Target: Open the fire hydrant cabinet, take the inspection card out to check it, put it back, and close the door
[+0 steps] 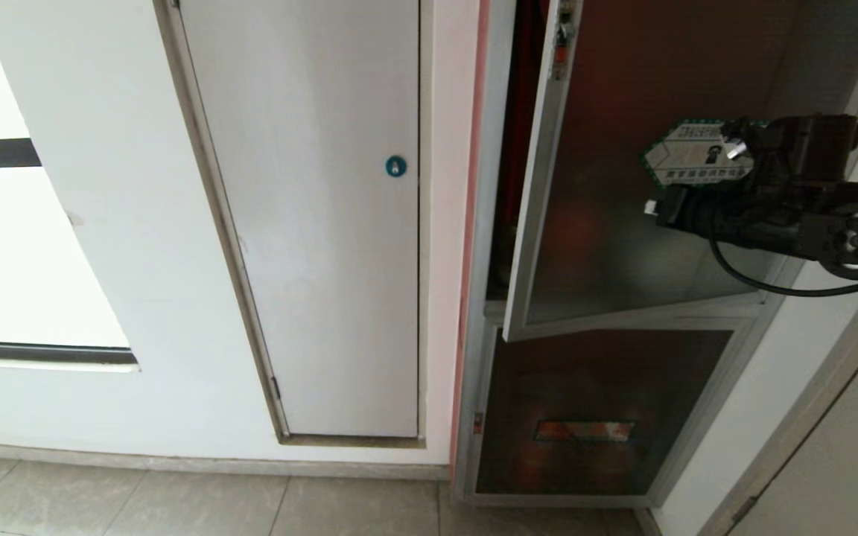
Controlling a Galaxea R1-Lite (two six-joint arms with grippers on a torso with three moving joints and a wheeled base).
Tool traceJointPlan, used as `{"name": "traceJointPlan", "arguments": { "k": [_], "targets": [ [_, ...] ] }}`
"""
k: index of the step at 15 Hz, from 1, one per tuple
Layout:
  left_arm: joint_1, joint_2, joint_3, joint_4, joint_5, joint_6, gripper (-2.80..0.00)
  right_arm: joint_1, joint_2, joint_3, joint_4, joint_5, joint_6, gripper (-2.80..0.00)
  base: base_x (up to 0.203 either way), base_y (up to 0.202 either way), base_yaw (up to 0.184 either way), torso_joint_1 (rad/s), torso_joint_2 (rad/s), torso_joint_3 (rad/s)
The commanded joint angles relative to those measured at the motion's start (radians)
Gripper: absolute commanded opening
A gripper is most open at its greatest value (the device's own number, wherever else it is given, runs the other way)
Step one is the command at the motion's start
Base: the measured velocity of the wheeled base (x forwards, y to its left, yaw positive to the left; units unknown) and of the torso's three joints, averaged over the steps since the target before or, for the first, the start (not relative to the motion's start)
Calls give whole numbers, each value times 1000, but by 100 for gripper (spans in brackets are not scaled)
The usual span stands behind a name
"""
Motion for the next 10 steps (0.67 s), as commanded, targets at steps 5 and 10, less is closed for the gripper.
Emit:
{"name": "traceJointPlan", "arguments": {
  "k": [5,10],
  "targets": [
    [0,0,8,0,0,0,-280,46,-464,384,-4,5,-56,-280,0,0,0,0,0,0],
    [0,0,8,0,0,0,-280,49,-788,619,-1,2,-77,-280,0,0,0,0,0,0]
  ]
}}
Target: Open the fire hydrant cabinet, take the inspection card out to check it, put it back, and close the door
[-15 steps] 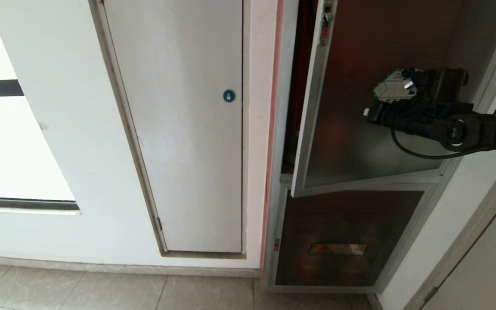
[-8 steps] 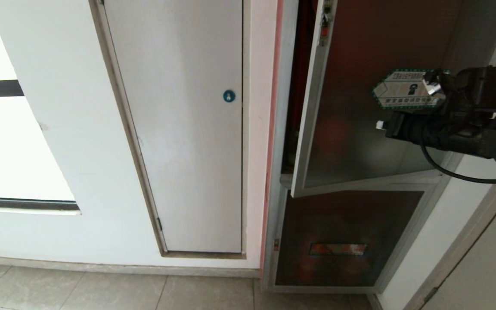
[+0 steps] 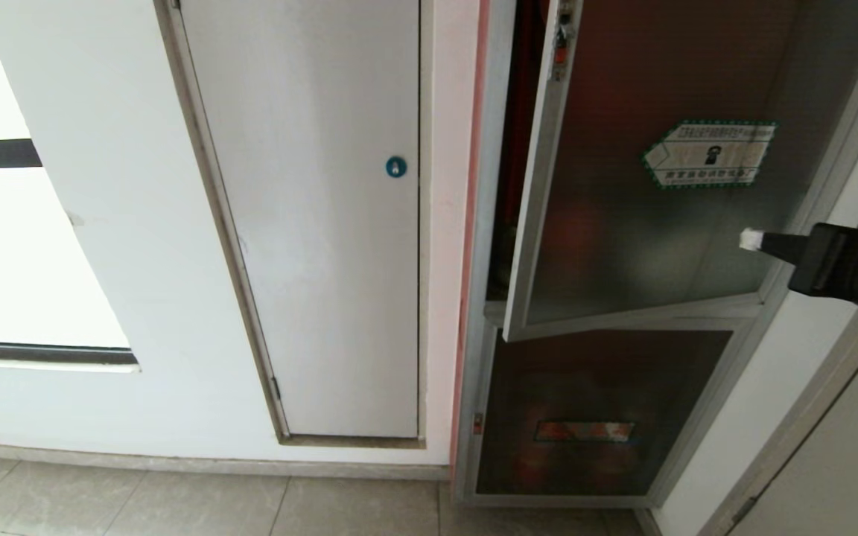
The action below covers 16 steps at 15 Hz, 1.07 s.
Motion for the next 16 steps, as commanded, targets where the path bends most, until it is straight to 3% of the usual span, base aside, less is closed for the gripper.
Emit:
{"name": "traceJointPlan", "arguments": {
  "k": [1,5,9,16],
  "targets": [
    [0,0,6,0,0,0,-280,1,-242,105,2,1,-8,-280,0,0,0,0,0,0],
    [0,0,8,0,0,0,-280,-2,-554,237,71,-23,-53,-280,0,0,0,0,0,0],
    [0,0,8,0,0,0,-280,-5,-789,313,235,-154,-79,-280,0,0,0,0,0,0],
    [1,0,8,0,0,0,-280,-12,-1115,522,265,-213,-164,-280,0,0,0,0,0,0]
  ]
}}
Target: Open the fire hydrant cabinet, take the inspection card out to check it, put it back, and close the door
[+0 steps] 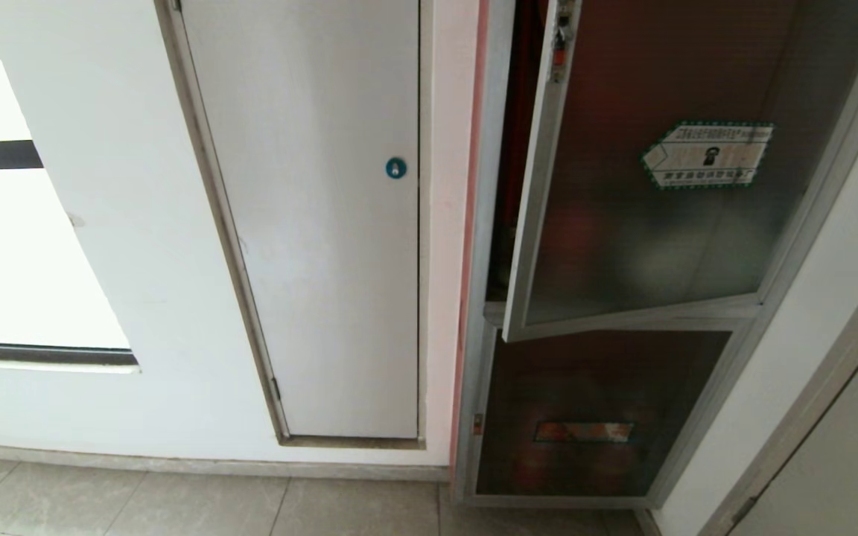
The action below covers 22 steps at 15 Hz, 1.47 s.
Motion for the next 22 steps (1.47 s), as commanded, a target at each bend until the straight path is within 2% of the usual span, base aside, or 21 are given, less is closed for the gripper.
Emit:
{"name": "traceJointPlan", "arguments": {
  "k": [1,4,7,12,15,17,22],
  "targets": [
    [1,0,8,-1,-2,0,-280,-6,-143,107,0,0,-28,-280,0,0,0,0,0,0],
    [0,0,8,-1,0,0,-280,-8,-236,244,1,8,-53,-280,0,0,0,0,0,0],
    [0,0,6,-1,-2,0,-280,-9,-244,354,-9,14,-66,-280,0,0,0,0,0,0],
    [0,0,8,-1,0,0,-280,-9,-245,377,39,65,-66,-280,0,0,0,0,0,0],
    [0,0,8,-1,0,0,-280,-9,-245,377,37,71,-60,-280,0,0,0,0,0,0],
    [0,0,8,-1,0,0,-280,-9,-245,377,33,67,-14,-280,0,0,0,0,0,0],
    [1,0,8,-1,0,0,-280,-9,-245,377,33,65,-11,-280,0,0,0,0,0,0]
  ]
}}
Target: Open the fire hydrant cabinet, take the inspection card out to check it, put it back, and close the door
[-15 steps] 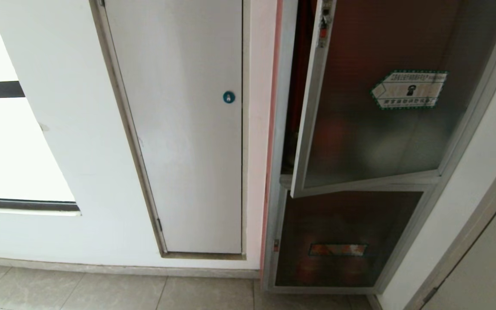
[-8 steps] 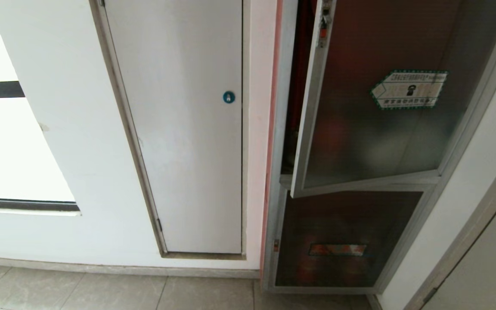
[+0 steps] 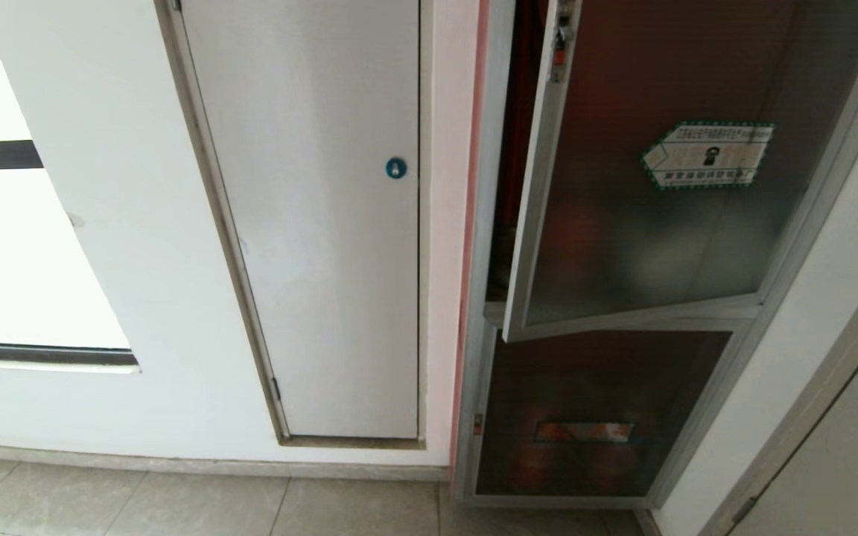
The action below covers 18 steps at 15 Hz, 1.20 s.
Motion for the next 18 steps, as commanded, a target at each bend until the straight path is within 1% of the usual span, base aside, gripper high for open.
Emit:
{"name": "traceJointPlan", "arguments": {
  "k": [1,12,13,18],
  "targets": [
    [0,0,8,0,0,0,-280,0,0,0,0,0,-1,-280,0,0,0,0,0,0],
    [0,0,8,0,0,3,-280,0,0,0,0,0,-1,-280,0,0,0,0,0,0],
    [1,0,8,0,0,5,-280,0,0,0,0,0,-1,-280,95,0,0,1,-6,2],
    [1,0,8,0,0,6,-280,0,0,0,0,0,-1,-280,194,0,-1,8,3,-2]
  ]
}}
